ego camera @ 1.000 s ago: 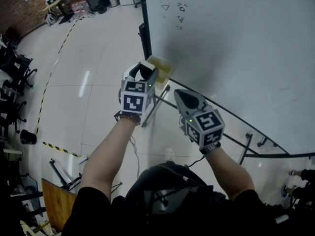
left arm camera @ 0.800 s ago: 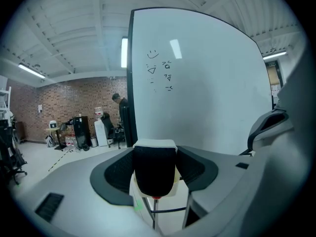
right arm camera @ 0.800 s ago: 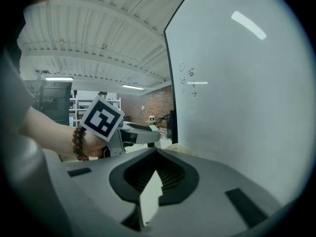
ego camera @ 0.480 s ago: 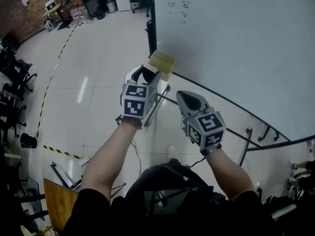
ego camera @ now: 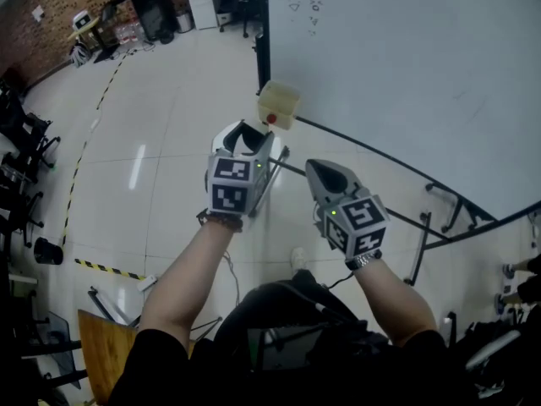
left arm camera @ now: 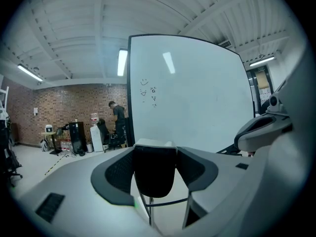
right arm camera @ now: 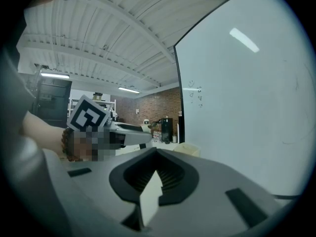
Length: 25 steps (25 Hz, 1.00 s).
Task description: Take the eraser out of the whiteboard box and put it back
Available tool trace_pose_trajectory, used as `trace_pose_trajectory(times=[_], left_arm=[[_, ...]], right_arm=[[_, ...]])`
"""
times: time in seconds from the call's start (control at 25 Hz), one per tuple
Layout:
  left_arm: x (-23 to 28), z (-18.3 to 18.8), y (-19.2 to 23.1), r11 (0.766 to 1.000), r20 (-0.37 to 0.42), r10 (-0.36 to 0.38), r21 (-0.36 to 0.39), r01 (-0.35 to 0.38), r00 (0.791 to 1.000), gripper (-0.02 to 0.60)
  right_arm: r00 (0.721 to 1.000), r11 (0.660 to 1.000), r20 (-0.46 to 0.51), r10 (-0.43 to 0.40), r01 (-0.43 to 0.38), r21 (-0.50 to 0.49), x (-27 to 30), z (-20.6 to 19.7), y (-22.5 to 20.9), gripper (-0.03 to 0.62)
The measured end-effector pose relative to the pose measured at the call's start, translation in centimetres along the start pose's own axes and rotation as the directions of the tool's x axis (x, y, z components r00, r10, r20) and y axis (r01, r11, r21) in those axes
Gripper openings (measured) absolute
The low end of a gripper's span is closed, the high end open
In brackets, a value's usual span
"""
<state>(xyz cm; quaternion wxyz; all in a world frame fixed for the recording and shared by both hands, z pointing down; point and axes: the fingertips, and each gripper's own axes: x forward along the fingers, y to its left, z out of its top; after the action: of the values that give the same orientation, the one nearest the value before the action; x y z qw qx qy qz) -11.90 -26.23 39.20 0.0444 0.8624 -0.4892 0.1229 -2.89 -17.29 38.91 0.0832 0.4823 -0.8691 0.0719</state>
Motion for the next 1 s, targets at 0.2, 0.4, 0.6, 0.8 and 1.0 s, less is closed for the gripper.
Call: trace_pose_trajectory(times=[0.2,0.4,0.6,0.8,1.0], left_arm=[[-1.7,0.3,-0.2,1.0,0.013,-0.005,0.005,0.004,1.0,0.245],[-3.1,1.0,-1.1,1.0,0.032,-0.022,0.002,0.022,0.999,0.245],[-3.8,0.7,-2.3,0.999,0.025,-0.038,-0.011,0.039,0.999,0.245],[-4.6,0.0,-4.0,0.999,0.015,-0.041,-0.029,0.042,0.999,0.245],[-4.9,-0.5,-5.6,0.998,0.009,-0.027,-0.053,0.027,1.0,0.245]], right_arm=[[1.0,1.0,0.013,-0.018,0.019,-0.005,-1.4,0.3,1.1,0.026],[0.999,0.999,0.016,-0.037,0.037,-0.004,-2.7,0.6,1.8,0.026],[0.999,0.999,0.006,-0.049,0.049,0.002,-3.7,0.5,1.5,0.026],[0.999,0.999,0.004,-0.037,0.037,-0.001,-4.7,0.6,1.2,0.026],[1.0,1.0,-0.002,-0.015,0.015,-0.005,-5.8,0.5,0.5,0.026]])
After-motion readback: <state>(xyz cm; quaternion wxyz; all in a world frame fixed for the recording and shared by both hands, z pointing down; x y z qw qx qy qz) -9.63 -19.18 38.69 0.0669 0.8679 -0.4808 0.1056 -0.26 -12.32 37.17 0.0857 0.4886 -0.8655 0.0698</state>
